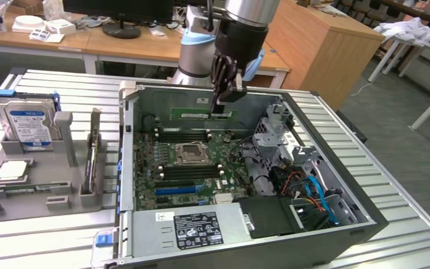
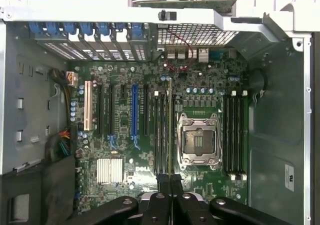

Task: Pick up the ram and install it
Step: 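Pick up the ram and move it above insertion slot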

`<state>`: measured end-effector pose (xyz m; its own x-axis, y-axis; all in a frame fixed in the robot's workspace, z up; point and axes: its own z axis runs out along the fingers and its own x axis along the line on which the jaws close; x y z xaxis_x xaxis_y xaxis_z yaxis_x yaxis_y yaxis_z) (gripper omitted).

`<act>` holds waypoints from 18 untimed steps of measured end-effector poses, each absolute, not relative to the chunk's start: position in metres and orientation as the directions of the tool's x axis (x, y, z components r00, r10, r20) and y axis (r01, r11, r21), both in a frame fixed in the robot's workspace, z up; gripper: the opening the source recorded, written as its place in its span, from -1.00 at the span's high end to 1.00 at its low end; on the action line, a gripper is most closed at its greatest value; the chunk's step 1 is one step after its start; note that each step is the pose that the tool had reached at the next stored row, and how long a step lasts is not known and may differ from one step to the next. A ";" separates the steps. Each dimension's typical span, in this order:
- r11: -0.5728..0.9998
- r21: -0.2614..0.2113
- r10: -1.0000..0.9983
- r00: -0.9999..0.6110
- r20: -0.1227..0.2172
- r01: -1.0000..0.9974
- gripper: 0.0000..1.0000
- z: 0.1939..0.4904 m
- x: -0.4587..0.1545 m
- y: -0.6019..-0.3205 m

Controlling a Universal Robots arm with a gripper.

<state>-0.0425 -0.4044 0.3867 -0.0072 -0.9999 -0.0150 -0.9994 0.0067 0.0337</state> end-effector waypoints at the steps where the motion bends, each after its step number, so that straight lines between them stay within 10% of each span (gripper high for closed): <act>1: 0.008 0.034 -1.000 -0.008 -0.015 -0.999 0.76 0.385 -0.043 -0.404; 18: 0.027 0.034 -1.000 -0.027 -0.015 -0.999 0.76 0.363 -0.043 -0.405</act>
<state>-0.0425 -0.4047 0.3634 -0.0275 -0.9995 -0.0149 -0.9991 0.0270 0.0337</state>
